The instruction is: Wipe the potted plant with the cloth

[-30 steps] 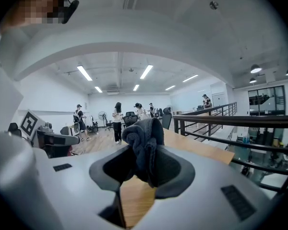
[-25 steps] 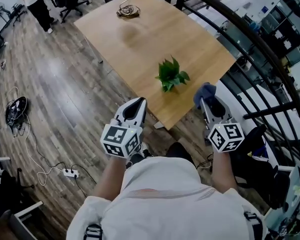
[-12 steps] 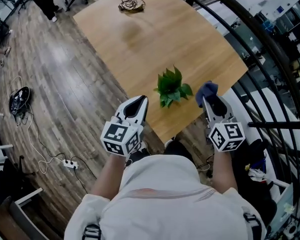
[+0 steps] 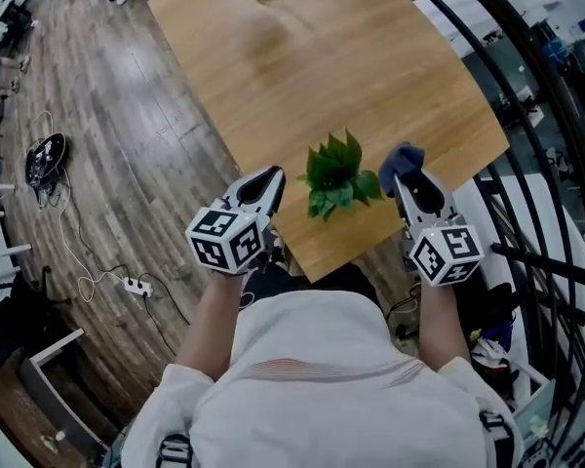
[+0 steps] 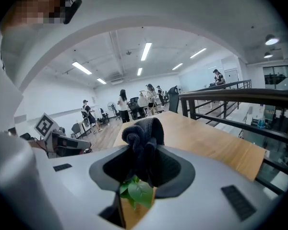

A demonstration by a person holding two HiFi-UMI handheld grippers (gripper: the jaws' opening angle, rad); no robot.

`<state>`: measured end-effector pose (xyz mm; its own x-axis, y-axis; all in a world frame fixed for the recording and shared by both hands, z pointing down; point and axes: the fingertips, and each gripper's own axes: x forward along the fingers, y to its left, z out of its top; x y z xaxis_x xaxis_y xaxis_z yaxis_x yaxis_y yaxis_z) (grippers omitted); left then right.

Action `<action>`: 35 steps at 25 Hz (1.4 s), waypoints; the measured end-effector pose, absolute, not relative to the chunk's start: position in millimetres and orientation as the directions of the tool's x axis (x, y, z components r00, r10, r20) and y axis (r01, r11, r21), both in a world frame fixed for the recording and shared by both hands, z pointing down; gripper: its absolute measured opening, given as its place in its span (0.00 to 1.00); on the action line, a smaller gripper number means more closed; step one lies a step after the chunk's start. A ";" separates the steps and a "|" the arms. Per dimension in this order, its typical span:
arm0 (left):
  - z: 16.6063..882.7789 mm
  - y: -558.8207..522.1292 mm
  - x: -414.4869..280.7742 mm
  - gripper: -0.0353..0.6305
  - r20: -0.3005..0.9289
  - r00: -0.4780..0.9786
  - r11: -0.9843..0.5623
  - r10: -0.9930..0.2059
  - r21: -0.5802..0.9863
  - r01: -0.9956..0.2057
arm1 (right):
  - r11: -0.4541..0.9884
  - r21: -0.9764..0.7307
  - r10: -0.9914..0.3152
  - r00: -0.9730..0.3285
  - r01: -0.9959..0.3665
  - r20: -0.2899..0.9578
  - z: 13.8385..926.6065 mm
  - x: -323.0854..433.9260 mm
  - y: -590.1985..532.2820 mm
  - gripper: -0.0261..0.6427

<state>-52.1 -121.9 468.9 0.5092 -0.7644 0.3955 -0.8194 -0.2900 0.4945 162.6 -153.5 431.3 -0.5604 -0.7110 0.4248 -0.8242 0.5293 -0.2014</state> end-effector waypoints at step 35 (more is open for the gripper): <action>571.1 -82.8 41.4 0.20 0.369 0.891 -0.186 -0.263 0.887 -0.422 | 0.765 -0.221 -0.392 -0.710 -0.605 0.585 454.7 45.5 -83.0 0.31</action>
<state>41.4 -82.8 571.1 0.8913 -0.2631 0.3694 -0.4224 -0.1855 0.8872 45.5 -83.0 454.7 -0.7097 -0.3921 0.5853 -0.6048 0.7653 -0.2206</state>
